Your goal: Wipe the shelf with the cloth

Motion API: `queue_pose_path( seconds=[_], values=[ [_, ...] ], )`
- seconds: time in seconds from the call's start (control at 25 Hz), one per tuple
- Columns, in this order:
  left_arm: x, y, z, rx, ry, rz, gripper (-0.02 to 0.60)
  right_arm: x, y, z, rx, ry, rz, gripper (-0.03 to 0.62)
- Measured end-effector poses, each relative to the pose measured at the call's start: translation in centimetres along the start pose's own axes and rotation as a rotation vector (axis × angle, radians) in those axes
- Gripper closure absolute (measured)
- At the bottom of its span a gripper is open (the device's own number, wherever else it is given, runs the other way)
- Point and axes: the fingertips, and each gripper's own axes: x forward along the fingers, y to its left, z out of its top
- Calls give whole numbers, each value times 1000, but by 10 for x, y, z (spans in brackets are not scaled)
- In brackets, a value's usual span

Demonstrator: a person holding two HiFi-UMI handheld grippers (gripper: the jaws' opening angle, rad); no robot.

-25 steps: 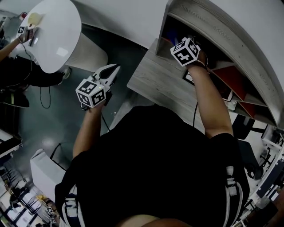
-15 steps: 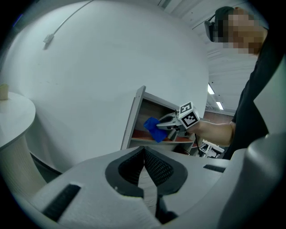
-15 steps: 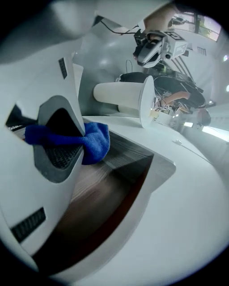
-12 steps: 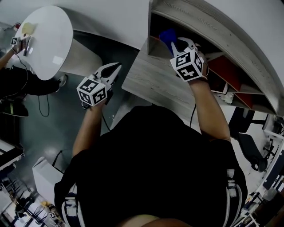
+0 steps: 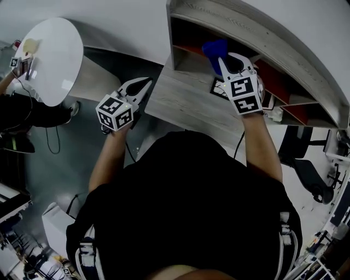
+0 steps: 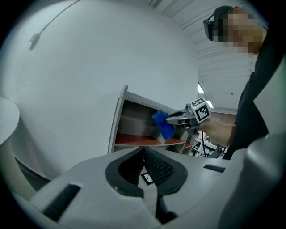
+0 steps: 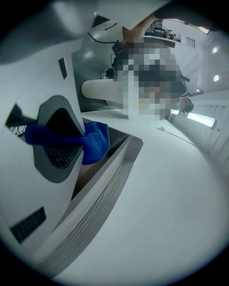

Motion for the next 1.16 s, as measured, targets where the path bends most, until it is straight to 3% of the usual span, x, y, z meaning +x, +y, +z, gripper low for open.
queue_pose_path(
  seconds=[0.16,0.4,1.16],
  values=[
    [5,-9,5,18,-7,-15,565,-20,-4,-4,78,-42,25,548],
    [8,-22,6,38,-12,-32,565,-52,-22,-6,182,-116,-4,548],
    [7,-54,16,63,-17,-88,565,-86,-23,-24,305,-167,21,548]
  ],
)
